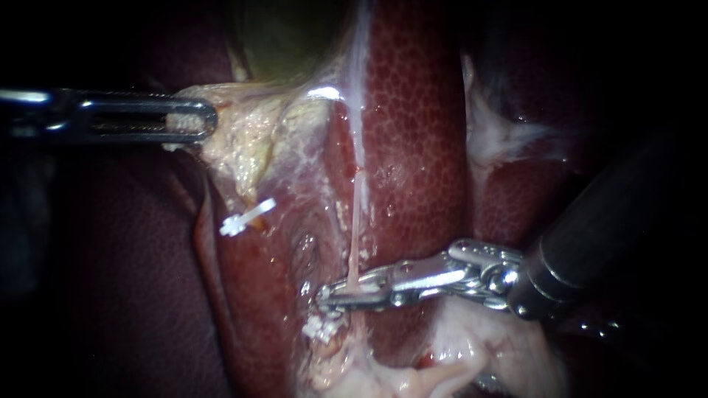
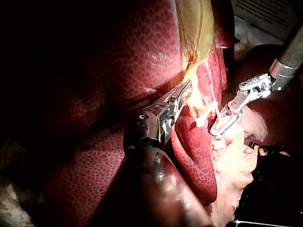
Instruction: Going back second clip right tube
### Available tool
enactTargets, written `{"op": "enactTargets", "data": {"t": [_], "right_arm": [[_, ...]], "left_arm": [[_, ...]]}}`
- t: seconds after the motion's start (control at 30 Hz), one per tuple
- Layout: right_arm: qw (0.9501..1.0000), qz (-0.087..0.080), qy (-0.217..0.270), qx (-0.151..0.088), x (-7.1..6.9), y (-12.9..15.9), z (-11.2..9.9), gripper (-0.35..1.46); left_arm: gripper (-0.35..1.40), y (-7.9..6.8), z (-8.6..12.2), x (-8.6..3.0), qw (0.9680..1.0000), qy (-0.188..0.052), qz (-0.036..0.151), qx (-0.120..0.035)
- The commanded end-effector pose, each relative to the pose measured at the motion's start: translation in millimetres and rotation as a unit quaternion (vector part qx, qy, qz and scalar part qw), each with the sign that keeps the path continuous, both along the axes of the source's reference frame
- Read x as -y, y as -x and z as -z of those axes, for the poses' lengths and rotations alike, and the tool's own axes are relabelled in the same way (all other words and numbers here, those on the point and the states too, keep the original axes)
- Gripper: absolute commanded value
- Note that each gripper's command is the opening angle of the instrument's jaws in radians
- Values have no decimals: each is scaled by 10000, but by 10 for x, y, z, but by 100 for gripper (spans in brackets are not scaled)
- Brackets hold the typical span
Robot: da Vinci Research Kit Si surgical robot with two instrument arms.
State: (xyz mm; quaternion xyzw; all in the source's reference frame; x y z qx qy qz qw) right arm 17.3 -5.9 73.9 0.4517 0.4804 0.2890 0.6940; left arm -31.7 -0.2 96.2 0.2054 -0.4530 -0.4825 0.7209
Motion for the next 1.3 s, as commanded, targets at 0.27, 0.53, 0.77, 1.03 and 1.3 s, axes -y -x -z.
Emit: {"op": "enactTargets", "data": {"t": [0.27, 0.53, 0.77, 1.03, 1.3], "right_arm": [[10000, 5, -20, 25, 0, 0, 0, -35], [9972, -124, 726, -113, -5, -5, -2, 53], [9901, -362, 1350, -152, -23, 2, 2, 60], [9885, -341, 1459, -191, -39, 27, 8, 60], [9857, -260, 1637, -308, -61, 61, 40, 60]], "left_arm": [[-23, 1, -1, 0, 10000, 3, 1, -1], [-23, 1, -1, 0, 10000, 4, 1, -2], [-23, 1, -1, 1, 10000, 4, 1, -2], [-23, 1, -1, 1, 10000, 4, 1, -2], [-23, 0, -1, 1, 10000, 5, -1, -1]]}}
